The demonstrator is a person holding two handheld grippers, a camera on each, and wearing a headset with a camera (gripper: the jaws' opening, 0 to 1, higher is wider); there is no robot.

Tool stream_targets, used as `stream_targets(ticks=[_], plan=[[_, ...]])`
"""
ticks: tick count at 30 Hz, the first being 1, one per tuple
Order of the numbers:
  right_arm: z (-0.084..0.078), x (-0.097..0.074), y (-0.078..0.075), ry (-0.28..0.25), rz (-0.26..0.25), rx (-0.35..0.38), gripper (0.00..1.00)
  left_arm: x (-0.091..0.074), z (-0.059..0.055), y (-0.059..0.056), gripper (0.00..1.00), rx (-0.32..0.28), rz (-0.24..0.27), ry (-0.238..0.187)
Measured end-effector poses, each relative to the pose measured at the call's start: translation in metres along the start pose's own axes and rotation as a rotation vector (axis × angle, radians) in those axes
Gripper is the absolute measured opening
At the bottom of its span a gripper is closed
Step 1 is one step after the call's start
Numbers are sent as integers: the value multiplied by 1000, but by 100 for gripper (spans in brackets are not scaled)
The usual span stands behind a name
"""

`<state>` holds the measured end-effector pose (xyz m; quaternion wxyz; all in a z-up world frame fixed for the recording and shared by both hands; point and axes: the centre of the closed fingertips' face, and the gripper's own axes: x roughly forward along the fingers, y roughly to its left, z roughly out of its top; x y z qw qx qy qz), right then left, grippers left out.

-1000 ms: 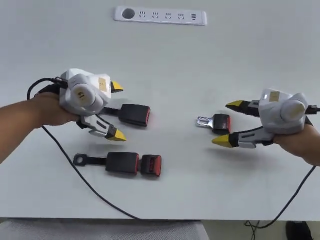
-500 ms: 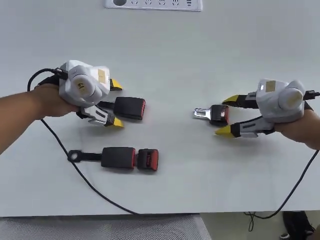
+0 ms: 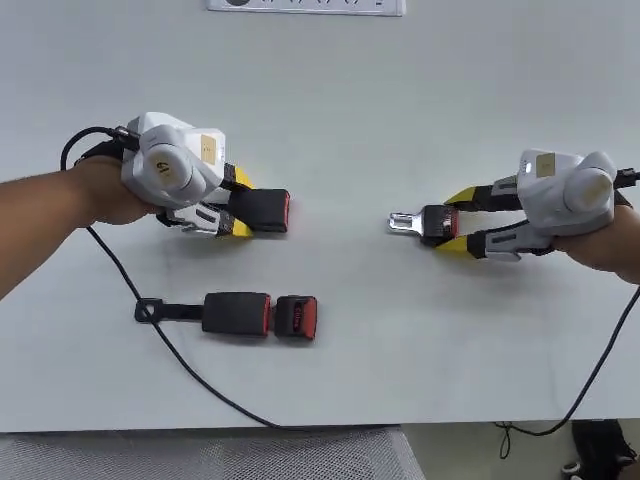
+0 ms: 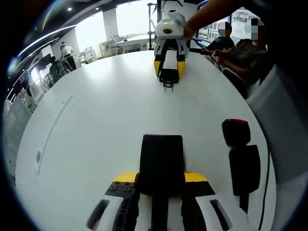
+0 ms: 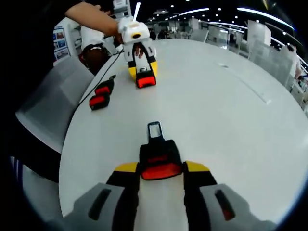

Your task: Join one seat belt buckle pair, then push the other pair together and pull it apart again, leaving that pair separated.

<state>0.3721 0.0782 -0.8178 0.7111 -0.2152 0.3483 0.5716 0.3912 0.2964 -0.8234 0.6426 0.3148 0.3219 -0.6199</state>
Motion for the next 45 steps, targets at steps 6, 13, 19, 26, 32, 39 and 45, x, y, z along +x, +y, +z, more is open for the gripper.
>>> stream_targets(ticks=[6, 13, 19, 26, 32, 39, 45], plan=[[-1, 2, -3, -31, 13, -10, 34, 0, 0, 0, 34, 16, -4, 10], [0, 3, -3, -70, 13, -7, 34, 0, -1, 0, 34, 16, -3, 13], [4, 6, -3, -98, 6, 4, 34, 0, -1, 0, 34, 17, -10, 27], [16, 16, -2, -122, 0, 7, 34, 0, -1, 1, 34, 13, -11, 38], [24, 23, 2, -145, -5, 9, 34, 0, -1, 1, 34, 22, -18, 54], [34, 32, 6, -168, -9, 12, 34, -1, -2, 1, 34, 18, -20, 57], [46, 43, 8, -196, -10, 17, 34, -1, -2, 0, 34, 15, -22, 61]])
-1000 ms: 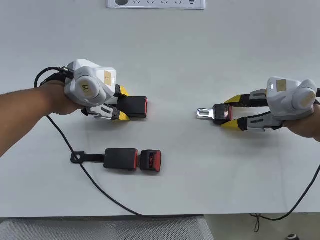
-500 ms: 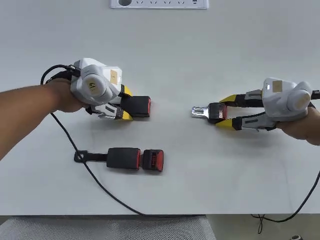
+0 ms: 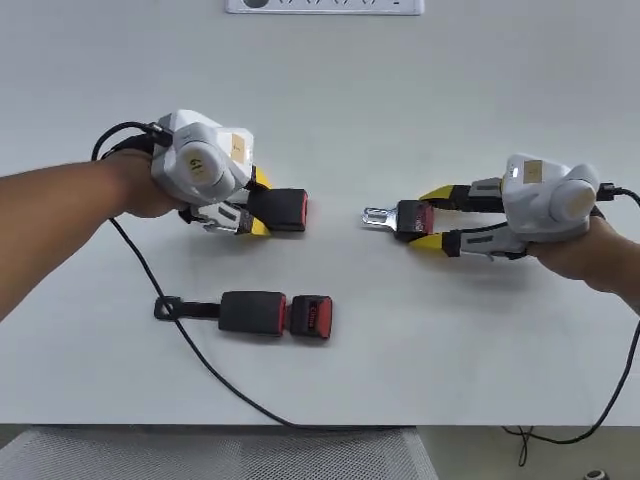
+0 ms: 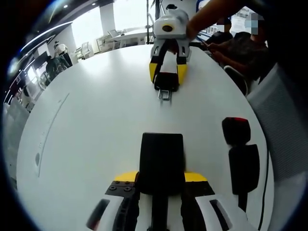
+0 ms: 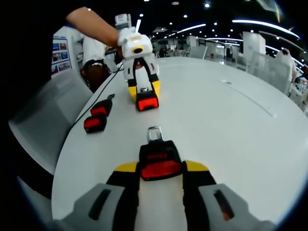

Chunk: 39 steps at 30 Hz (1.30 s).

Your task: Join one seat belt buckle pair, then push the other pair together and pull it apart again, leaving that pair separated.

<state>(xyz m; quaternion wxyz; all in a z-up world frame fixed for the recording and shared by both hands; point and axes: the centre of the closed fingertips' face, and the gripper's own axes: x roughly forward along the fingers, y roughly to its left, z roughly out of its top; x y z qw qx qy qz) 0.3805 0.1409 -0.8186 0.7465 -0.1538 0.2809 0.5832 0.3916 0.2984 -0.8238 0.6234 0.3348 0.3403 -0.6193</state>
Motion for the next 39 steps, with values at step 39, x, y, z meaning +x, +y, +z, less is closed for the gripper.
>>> stream_targets(ticks=[39], plan=[[45, 67, 15, 55, 24, -40, 34, 2, 1, 0, 34, 26, -12, 36]])
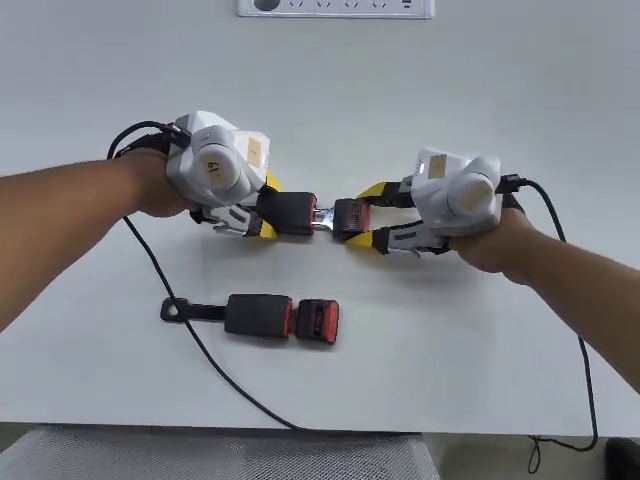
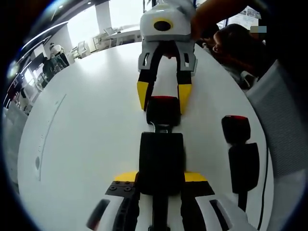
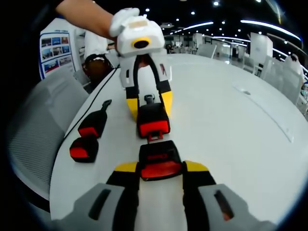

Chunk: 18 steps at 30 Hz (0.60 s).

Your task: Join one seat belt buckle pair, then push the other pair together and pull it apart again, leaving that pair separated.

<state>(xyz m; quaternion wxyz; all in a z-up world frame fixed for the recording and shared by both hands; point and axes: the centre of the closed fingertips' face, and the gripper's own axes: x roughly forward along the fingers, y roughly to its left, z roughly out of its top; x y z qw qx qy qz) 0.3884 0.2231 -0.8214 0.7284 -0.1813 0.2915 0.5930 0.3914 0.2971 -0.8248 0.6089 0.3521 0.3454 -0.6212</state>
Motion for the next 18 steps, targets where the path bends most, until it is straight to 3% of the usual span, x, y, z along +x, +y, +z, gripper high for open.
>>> stream_targets(ticks=[9, 18], plan=[[2, 3, 0, 44, -5, 14, 33, 1, 0, 0, 34, 15, -4, 16], [8, 13, -1, 46, -14, 61, 33, 0, 0, 0, 33, 23, -11, 16]])
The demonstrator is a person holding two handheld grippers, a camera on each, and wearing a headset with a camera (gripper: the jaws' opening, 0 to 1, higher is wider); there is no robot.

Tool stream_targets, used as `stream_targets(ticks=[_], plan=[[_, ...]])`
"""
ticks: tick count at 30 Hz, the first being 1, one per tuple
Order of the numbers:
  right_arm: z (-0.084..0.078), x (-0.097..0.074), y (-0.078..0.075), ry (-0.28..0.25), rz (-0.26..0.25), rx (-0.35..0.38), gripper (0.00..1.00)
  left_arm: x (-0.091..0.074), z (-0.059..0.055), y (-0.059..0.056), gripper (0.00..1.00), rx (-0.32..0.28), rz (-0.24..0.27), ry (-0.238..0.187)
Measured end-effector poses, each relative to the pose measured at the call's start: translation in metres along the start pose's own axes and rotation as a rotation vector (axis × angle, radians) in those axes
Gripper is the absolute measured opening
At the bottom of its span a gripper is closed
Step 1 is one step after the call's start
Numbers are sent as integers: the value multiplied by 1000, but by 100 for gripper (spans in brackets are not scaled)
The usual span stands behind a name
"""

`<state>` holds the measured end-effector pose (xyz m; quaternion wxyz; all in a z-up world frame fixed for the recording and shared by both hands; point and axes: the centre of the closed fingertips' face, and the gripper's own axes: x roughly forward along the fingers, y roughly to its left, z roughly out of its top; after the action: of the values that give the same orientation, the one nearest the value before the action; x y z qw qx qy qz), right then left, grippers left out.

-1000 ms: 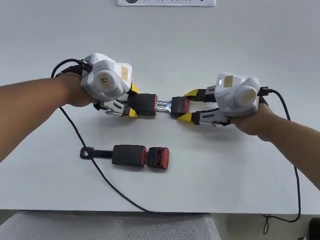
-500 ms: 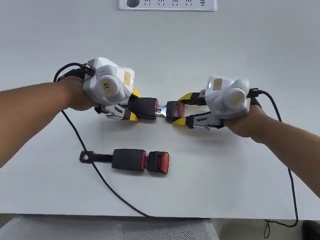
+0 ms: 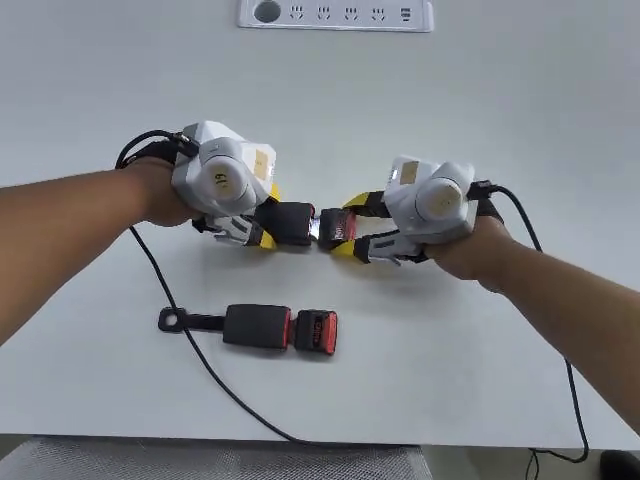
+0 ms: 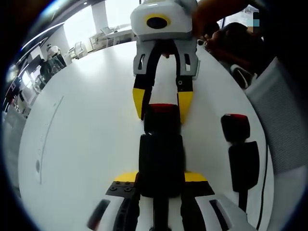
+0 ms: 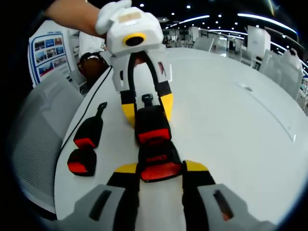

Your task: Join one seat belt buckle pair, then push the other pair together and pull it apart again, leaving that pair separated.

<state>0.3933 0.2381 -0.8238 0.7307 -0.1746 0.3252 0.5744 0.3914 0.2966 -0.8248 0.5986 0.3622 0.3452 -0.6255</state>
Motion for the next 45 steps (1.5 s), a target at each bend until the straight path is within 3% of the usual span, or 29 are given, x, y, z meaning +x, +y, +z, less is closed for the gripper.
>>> stream_targets(ticks=[6, 24, 45], plan=[[-1, 2, 0, 16, -21, 21, 33, -1, -1, 0, 33, -14, 2, -17], [-3, 5, -1, 62, -40, -1, 33, 1, 0, 0, 33, 0, -2, 17], [-2, 5, -1, 87, -61, -24, 34, 0, 0, 0, 34, -2, -2, 19]])
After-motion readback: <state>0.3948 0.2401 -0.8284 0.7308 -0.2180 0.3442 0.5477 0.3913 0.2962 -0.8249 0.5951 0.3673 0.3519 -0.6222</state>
